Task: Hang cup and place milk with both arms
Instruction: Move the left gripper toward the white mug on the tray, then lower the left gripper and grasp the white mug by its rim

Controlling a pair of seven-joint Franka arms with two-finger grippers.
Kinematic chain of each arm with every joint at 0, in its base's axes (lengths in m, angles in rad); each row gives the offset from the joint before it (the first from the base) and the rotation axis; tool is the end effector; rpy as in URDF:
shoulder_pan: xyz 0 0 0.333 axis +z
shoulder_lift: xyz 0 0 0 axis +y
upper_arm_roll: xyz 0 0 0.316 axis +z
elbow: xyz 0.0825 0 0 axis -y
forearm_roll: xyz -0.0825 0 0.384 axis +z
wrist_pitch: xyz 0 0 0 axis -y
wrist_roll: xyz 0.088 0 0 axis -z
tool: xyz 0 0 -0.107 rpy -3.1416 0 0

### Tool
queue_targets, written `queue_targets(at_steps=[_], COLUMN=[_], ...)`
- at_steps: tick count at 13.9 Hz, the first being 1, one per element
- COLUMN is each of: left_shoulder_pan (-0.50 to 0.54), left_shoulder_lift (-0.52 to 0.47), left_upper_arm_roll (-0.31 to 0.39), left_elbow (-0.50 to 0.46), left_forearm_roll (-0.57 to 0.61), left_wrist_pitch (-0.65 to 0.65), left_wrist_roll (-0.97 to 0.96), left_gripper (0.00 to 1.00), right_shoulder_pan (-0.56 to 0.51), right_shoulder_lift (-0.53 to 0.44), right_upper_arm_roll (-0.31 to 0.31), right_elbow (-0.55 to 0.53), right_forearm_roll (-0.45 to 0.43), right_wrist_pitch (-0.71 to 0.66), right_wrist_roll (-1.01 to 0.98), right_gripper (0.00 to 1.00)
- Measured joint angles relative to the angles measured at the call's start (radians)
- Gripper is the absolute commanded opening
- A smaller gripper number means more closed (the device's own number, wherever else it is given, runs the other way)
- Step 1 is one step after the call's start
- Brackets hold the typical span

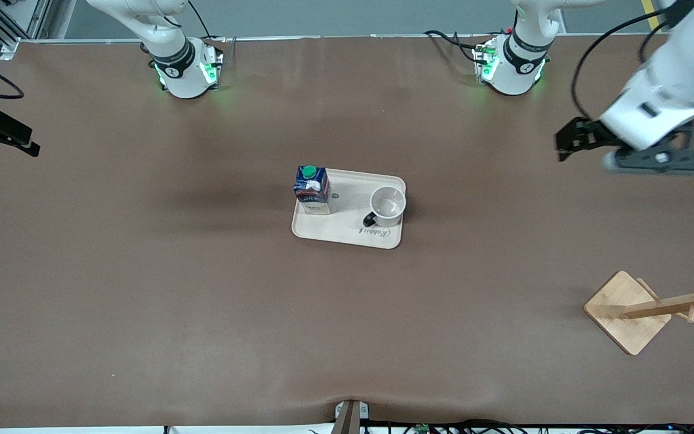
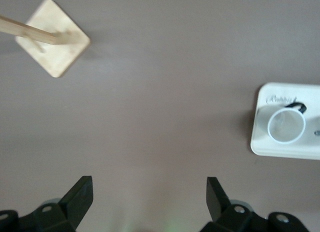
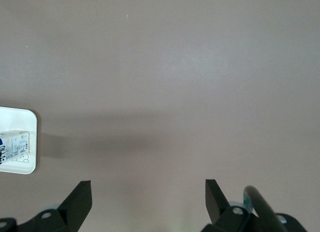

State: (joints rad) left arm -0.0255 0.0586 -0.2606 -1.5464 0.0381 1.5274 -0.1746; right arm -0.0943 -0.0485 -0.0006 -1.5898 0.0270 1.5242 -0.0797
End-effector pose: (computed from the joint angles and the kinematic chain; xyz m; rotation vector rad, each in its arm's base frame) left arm 0.5458 -0.1517 0.6006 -3.0953 0.1726 0.1060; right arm 0.5325 -0.0477 0.6380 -3.1130 0.0221 0.0229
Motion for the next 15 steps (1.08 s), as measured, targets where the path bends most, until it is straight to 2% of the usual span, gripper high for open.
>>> queue_targets(at_steps=[5, 10, 15], left_shoulder_pan=[-0.196, -0.312, -0.363], left_shoulder_lift=[0.128, 0.2, 0.259], left_upper_arm_roll=[-0.012, -0.015, -0.015], left_elbow=[-0.051, -0.17, -0.296], left_forearm_roll=[0.0, 0.0, 0.022], left_wrist_pitch=[0.11, 0.344, 0.595], left_wrist_roll=[-0.103, -0.253, -0.271], left_gripper=[1.0, 1.0, 1.0], right_shoulder_pan=[-0.001, -0.002, -0.002], right_shoulder_lift=[0.003, 0.008, 0.008], right_upper_arm_roll=[-0.001, -0.001, -0.001], right_elbow=[0.0, 0.0, 0.0], right_forearm_roll=[0.0, 0.0, 0.0], right_wrist_pitch=[0.004, 0.009, 0.009], right_wrist_roll=[0.0, 0.0, 0.0], right_gripper=[1.0, 1.0, 1.0])
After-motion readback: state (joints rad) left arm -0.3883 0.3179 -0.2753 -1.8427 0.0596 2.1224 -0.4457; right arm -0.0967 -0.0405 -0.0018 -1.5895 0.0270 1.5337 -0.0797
